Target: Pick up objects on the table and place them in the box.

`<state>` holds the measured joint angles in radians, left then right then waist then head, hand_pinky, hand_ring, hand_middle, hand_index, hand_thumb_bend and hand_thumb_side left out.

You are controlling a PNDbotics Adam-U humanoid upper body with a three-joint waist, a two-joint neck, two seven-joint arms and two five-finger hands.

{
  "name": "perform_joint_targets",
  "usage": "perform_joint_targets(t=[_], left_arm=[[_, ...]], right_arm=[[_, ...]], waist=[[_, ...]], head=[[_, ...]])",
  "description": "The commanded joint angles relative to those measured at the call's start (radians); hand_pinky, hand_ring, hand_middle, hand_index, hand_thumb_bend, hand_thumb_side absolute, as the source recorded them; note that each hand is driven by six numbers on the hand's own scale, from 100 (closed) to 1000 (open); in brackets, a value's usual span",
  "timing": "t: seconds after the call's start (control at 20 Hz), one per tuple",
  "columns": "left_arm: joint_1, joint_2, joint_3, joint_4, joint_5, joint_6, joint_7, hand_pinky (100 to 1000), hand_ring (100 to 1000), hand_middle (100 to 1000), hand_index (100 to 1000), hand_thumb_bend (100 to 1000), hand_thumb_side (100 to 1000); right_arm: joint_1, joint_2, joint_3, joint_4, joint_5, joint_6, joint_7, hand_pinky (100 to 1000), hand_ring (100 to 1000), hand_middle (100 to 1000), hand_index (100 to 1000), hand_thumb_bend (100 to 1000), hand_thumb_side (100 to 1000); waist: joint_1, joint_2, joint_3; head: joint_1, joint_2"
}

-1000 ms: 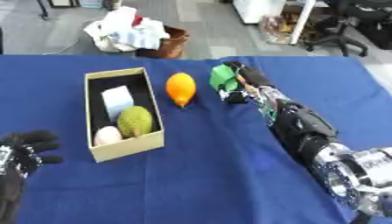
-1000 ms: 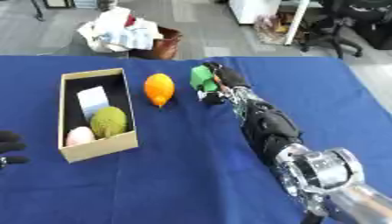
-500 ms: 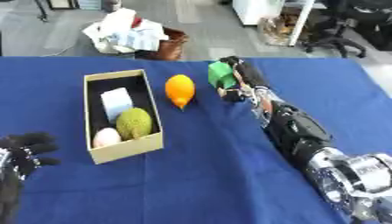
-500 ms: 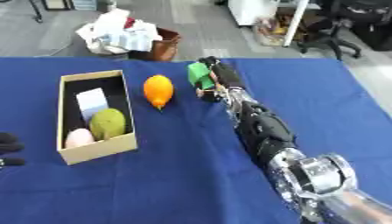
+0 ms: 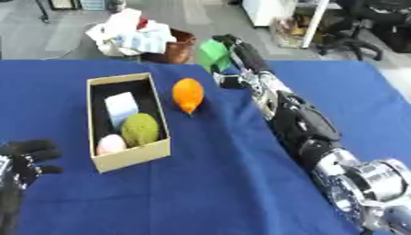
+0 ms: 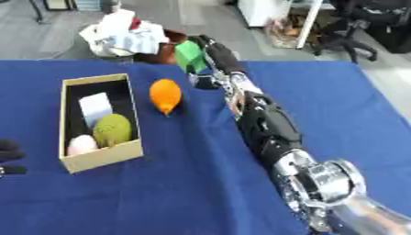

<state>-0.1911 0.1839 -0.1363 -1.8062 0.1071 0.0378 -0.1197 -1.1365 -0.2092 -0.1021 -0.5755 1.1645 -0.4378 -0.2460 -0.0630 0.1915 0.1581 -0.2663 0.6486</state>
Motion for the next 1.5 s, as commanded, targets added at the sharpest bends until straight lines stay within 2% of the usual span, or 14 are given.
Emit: perform_joint_targets(t=[0.05,0.2,0.45,0.6,0.65,0.75,0.85,0.9,0.95,1.1,1.3,1.5], left_arm=[[-0.008,0.009,0.002,-0.02,0.003,-0.003,-0.006,634,719,672,747,100,907],[-0.011,0.006,-0.001,-0.021,0.006,-0.003,-0.01,634,718,671,747,100,905],[-0.017,0.001,-0.003,-0.023,0.01,-0.004,-0.014,633,718,671,747,100,902],[-0.018,0.001,-0.004,-0.023,0.012,-0.003,-0.016,633,718,671,747,100,903],[-0.018,0.0,-0.004,-0.023,0.012,-0.003,-0.016,633,718,671,747,100,903],[-0.018,0.0,-0.004,-0.023,0.012,-0.003,-0.017,633,718,671,747,100,903],[-0.018,0.001,-0.004,-0.023,0.012,-0.004,-0.017,633,718,671,747,100,903],[-0.017,0.001,-0.004,-0.023,0.012,-0.004,-0.018,633,718,671,747,100,903],[-0.017,0.001,-0.004,-0.023,0.012,-0.004,-0.018,632,718,670,747,100,902],[-0.017,0.0,-0.004,-0.023,0.012,-0.004,-0.018,633,718,670,747,100,902],[-0.017,0.0,-0.002,-0.023,0.012,-0.004,-0.018,632,718,670,747,100,901],[-0.015,0.001,-0.001,-0.023,0.012,-0.005,-0.017,632,718,670,747,100,901]], right_arm=[[-0.03,0.03,0.054,-0.075,-0.008,-0.055,0.051,515,485,595,975,100,100],[-0.033,0.08,0.077,-0.087,-0.015,-0.107,0.103,528,497,610,990,100,100],[-0.02,0.142,0.077,-0.067,0.006,-0.193,0.189,556,526,670,1000,100,100],[-0.014,0.157,0.068,-0.055,0.016,-0.247,0.243,638,630,826,1000,100,353],[-0.012,0.16,0.063,-0.053,0.015,-0.266,0.261,651,649,849,1000,100,388],[-0.011,0.161,0.049,-0.054,0.003,-0.302,0.298,710,736,913,1000,100,480],[-0.01,0.16,0.032,-0.059,-0.013,-0.339,0.334,779,825,945,1000,100,534],[-0.009,0.158,0.024,-0.062,-0.021,-0.355,0.352,789,836,948,1000,100,538],[-0.01,0.157,0.018,-0.067,-0.028,-0.369,0.368,852,898,975,1000,100,549],[-0.012,0.154,0.007,-0.086,-0.054,-0.392,0.411,902,940,1000,1000,100,553],[-0.021,0.141,0.002,-0.112,-0.103,-0.398,0.44,936,960,1000,1000,100,522],[-0.037,0.114,-0.008,-0.142,-0.154,-0.391,0.438,929,949,1000,1000,100,490]], waist=[[0.018,-0.005,0.004],[0.019,-0.005,0.012],[0.018,-0.003,0.024],[0.017,-0.003,0.026],[0.016,-0.003,0.025],[0.017,-0.003,0.025],[0.018,-0.003,0.024],[0.018,-0.003,0.024],[0.018,-0.003,0.023],[0.019,-0.003,0.023],[0.017,-0.004,0.021],[0.017,-0.005,0.018]], head=[[-0.009,-0.01],[-0.015,-0.011],[-0.021,-0.014],[-0.022,-0.013],[-0.022,-0.013],[-0.021,-0.014],[-0.022,-0.014],[-0.022,-0.014],[-0.022,-0.014],[-0.022,-0.015],[-0.021,-0.017],[-0.02,-0.018]])
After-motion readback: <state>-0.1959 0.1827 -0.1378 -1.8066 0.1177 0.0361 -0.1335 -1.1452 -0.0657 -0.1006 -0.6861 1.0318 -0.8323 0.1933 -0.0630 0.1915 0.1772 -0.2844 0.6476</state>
